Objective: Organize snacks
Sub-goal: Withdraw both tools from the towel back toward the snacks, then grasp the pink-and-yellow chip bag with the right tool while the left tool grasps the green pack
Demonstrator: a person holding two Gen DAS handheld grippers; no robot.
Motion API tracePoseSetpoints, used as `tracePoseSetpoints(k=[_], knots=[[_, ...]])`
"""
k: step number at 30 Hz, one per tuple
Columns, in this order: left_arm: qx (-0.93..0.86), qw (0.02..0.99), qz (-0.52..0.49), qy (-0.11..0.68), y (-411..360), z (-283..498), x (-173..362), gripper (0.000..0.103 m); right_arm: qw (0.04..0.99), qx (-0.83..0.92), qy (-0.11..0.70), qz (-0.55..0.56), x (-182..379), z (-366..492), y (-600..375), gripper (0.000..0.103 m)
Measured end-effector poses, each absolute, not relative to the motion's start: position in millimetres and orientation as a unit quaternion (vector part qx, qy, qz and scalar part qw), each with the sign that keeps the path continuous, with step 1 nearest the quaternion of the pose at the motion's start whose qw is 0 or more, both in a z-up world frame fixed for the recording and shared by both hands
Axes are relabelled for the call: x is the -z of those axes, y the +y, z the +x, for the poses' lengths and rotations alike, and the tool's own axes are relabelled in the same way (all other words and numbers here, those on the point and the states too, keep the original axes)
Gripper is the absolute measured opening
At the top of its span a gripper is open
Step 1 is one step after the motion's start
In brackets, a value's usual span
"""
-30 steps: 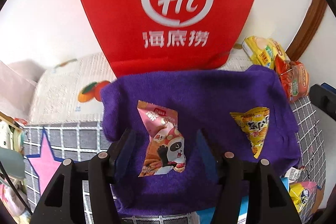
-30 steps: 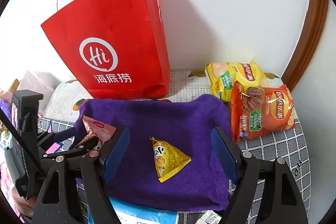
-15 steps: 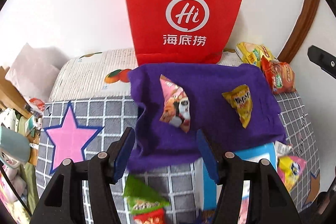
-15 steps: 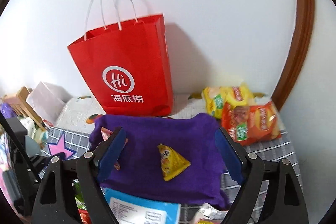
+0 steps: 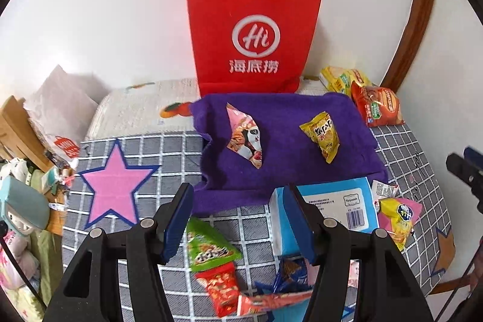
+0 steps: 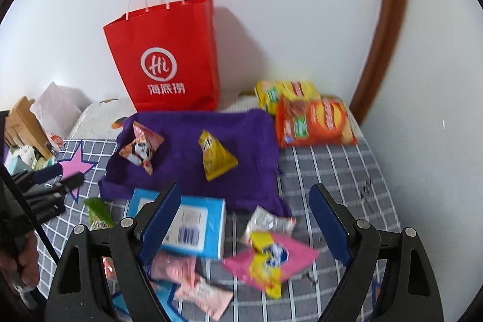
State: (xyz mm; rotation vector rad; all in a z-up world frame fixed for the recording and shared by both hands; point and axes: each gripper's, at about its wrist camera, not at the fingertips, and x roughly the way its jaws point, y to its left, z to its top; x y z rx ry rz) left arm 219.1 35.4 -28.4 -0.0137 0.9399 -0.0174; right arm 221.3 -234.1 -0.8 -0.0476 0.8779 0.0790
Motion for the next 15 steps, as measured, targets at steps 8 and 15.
tracePoseSetpoints(k=[8, 15], knots=[[0.013, 0.898, -0.028, 0.439, 48.9, 194.1, 22.3, 0.059, 0.906, -0.037, 0.42, 0.039, 15.7, 187.2, -268.5, 0.086], [0.025, 0.895, -0.043, 0.443, 53.3, 192.1, 35.4, 0.059, 0.888, -0.013, 0.455, 0.06, 60.0, 175.4, -285.4, 0.07]])
